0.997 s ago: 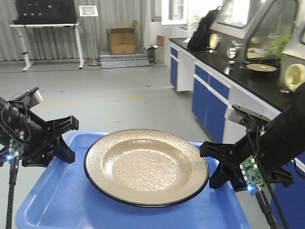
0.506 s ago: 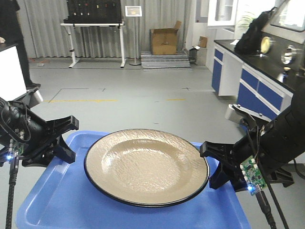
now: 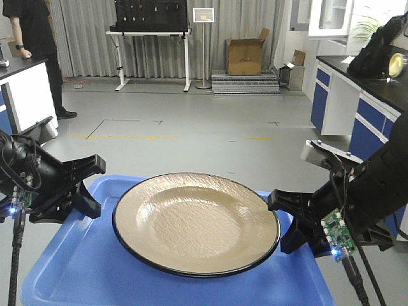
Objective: Place disk in tray to left cabinet
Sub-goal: 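Hold the tray level while the base drives to the cabinet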
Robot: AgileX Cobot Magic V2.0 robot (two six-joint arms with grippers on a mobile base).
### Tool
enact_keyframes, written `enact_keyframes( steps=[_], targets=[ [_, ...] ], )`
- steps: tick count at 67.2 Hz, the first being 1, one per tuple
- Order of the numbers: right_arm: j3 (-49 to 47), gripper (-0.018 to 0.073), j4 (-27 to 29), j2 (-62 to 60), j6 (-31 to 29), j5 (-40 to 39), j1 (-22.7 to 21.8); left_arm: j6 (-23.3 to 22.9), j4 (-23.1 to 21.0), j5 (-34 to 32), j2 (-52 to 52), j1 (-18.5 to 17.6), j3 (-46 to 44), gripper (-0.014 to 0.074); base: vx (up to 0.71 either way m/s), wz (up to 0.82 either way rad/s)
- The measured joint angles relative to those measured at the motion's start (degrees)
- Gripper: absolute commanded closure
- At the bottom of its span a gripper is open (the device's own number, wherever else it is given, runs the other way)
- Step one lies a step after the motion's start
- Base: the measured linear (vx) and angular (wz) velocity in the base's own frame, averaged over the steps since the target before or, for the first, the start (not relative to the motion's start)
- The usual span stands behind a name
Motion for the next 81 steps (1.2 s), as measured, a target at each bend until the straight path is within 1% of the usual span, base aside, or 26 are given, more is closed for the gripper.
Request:
enact_keyframes(
  steps=[39,81],
  targets=[
    [0.0,0.0563,0.0,0.0,0.0,0.0,0.0,0.0,0.0,0.0,0.0,0.0,0.0,0.0597,0.38,0.02],
    [0.0,0.0563,0.0,0.0,0.0,0.0,0.0,0.0,0.0,0.0,0.0,0.0,0.0,0.0597,0.51,-0.04]
  ],
)
